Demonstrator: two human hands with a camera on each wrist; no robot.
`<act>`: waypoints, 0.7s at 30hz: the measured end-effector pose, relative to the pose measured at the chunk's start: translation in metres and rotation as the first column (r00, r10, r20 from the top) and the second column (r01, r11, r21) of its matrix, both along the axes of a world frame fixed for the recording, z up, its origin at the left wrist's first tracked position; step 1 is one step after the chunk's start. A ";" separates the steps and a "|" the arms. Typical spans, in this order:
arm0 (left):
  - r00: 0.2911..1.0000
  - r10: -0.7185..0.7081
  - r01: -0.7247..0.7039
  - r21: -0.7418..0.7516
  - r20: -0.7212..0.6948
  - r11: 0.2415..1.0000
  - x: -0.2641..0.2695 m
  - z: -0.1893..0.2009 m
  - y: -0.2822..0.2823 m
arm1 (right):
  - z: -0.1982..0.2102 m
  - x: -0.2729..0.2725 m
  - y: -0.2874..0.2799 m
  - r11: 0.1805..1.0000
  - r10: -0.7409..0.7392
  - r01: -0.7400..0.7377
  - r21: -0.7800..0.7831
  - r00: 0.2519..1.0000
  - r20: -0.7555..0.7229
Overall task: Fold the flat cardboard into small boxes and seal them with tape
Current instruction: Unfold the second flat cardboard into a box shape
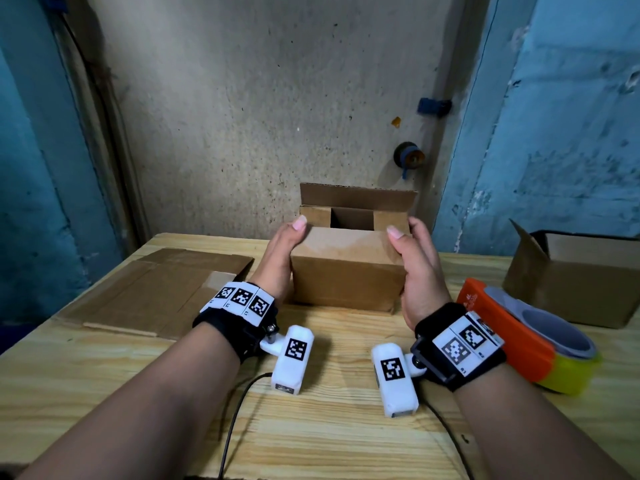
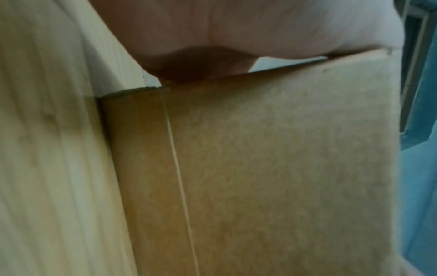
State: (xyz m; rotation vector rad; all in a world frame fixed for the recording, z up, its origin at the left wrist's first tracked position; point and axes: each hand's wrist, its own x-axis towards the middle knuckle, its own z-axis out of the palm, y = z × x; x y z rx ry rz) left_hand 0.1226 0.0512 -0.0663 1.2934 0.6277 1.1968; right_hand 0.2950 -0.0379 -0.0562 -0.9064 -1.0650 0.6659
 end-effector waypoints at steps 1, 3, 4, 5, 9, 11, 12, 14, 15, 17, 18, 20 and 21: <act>1.000 -0.023 0.023 0.001 0.011 1.000 -0.001 0.002 -0.001 | 0.001 -0.002 -0.002 1.000 -0.005 0.005 0.017 1.000 0.015; 0.995 -0.091 0.092 -0.023 0.039 0.995 0.001 0.003 0.001 | 0.001 -0.005 -0.002 0.999 -0.019 0.018 0.032 1.000 0.012; 0.994 -0.104 0.105 -0.034 0.044 0.994 0.002 0.002 0.002 | 0.001 -0.005 -0.002 0.999 -0.027 0.027 0.030 1.000 0.006; 0.993 -0.108 0.110 -0.041 0.048 0.993 0.003 0.003 0.002 | 0.000 -0.005 0.000 0.999 -0.039 0.039 0.021 0.999 0.000; 0.993 -0.115 0.114 -0.098 -0.010 0.989 0.001 0.007 0.006 | 0.001 0.001 0.005 0.999 -0.039 0.040 -0.008 0.999 0.027; 0.992 -0.118 0.113 -0.090 -0.052 0.989 0.000 0.007 0.008 | 0.003 0.002 0.007 0.999 -0.049 0.049 -0.007 0.998 0.031; 0.990 -0.121 0.115 -0.084 -0.068 0.990 -0.001 0.008 0.008 | 0.004 0.002 0.008 0.998 -0.056 0.056 -0.004 0.998 0.034; 0.989 -0.115 0.108 -0.079 -0.092 0.991 -0.003 0.010 0.009 | 0.003 0.003 0.009 0.998 -0.063 0.063 0.004 0.998 0.027; 0.988 -0.115 0.107 -0.082 -0.102 0.991 -0.003 0.010 0.009 | 0.003 0.003 0.010 0.998 -0.064 0.064 0.013 0.998 0.026; 0.984 -0.136 0.126 -0.089 -0.113 0.988 -0.002 0.012 0.006 | 0.002 0.004 0.011 0.996 -0.086 0.086 0.027 0.996 0.013; 0.983 -0.147 0.136 -0.096 -0.112 0.986 -0.002 0.012 0.005 | 0.002 0.005 0.012 0.994 -0.105 0.105 0.040 0.994 0.003; 0.983 -0.157 0.146 -0.118 -0.094 0.982 -0.001 0.012 0.004 | 0.001 0.005 0.013 0.990 -0.124 0.125 0.065 0.992 -0.011; 0.984 -0.156 0.143 -0.138 -0.088 0.980 0.000 0.012 0.003 | 0.001 0.006 0.014 0.990 -0.124 0.125 0.071 0.992 -0.013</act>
